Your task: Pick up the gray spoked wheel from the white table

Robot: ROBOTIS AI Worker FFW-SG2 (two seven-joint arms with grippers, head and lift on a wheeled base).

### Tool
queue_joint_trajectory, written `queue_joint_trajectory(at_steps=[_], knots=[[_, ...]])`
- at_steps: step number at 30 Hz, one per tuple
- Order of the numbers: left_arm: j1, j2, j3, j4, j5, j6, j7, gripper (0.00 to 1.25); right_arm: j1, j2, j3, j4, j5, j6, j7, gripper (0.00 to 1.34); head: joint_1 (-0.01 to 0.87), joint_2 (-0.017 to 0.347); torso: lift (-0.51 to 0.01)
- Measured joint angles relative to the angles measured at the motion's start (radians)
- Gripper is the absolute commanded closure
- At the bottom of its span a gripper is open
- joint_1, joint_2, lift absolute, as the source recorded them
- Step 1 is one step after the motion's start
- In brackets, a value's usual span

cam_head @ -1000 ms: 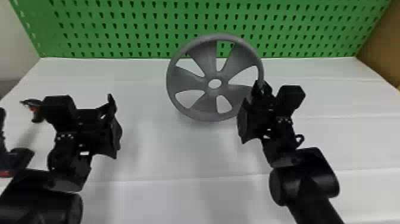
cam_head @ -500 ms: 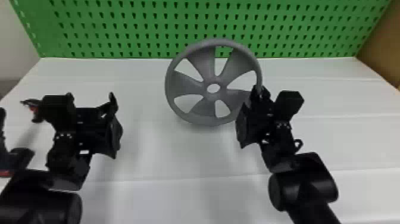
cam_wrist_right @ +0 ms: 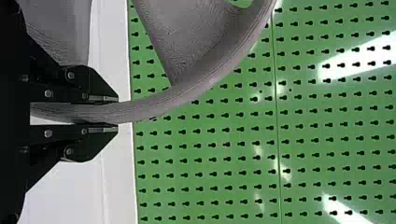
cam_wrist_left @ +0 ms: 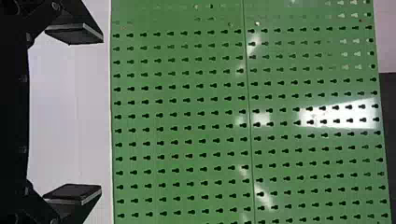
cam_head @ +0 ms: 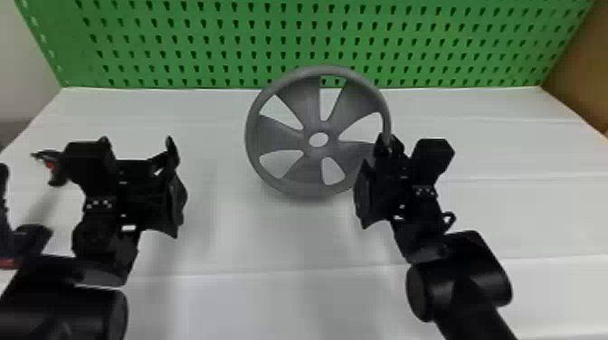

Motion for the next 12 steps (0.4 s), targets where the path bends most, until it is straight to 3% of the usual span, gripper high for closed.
queue_joint_trajectory(at_steps=[6,12], knots=[[0.003,-0.038,0.031,-0.002,-0.03,0.0,-0.001,0.15,-0.001,0.0,0.003,-0.006,0.018,0.011,0.0,1.08,0.765,0.002,-0.096],[0.005,-0.046,0.038,-0.003,-0.035,0.0,-0.001,0.15,-0.002,0.0,0.002,-0.009,0.022,0.013,0.0,1.08,0.765,0.002,-0.096]])
